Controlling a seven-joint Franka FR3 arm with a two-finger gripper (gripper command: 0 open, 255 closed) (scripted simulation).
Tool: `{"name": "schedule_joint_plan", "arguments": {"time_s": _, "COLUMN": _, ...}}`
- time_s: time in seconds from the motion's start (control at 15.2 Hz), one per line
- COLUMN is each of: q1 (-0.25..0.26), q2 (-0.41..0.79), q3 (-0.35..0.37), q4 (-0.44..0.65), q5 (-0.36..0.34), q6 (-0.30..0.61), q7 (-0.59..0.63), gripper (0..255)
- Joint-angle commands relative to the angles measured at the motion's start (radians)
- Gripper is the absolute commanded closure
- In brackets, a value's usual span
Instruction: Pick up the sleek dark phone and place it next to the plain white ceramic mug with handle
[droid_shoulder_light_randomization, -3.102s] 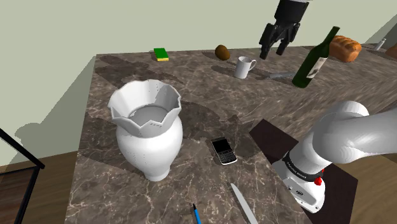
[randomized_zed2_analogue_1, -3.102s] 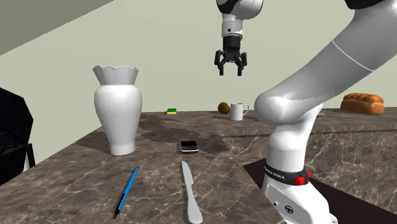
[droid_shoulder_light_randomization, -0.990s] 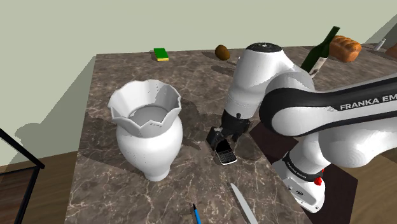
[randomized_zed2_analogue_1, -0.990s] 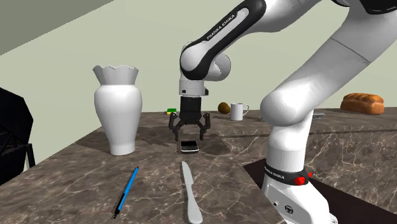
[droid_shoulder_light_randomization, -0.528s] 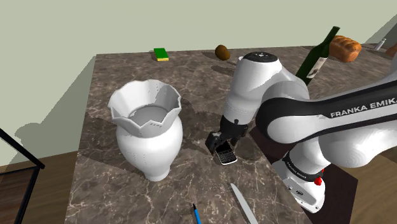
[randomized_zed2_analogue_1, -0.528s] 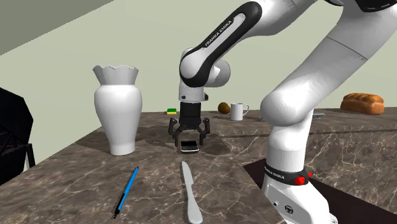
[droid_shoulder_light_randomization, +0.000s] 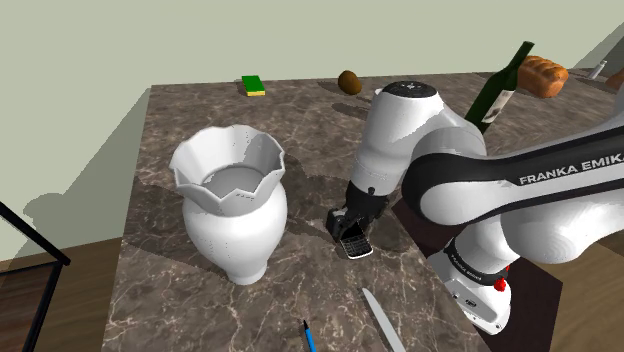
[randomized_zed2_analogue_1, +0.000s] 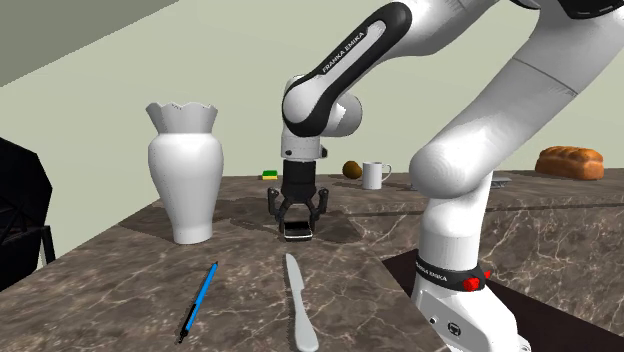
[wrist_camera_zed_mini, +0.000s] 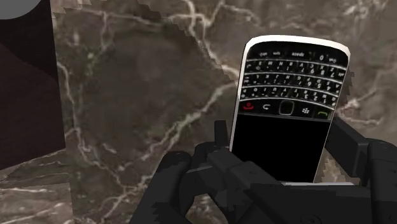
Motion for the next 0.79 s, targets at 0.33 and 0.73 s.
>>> {"name": "schedule_joint_plan", "arguments": {"time_s": 0.33, "q1": 0.001, "q2": -0.012, "q3": -0.005, "q4": 0.005, "q5": -0.004, "q6": -0.018, "q7": 0.002, "gripper": 255}}
{"name": "schedule_joint_plan", "arguments": {"time_s": 0.73, "q1": -0.002, "q2": -0.083, "q3": -0.039, "q4": 0.050, "q5": -0.034, "q6": -0.132, "q7": 0.011, "gripper": 255}}
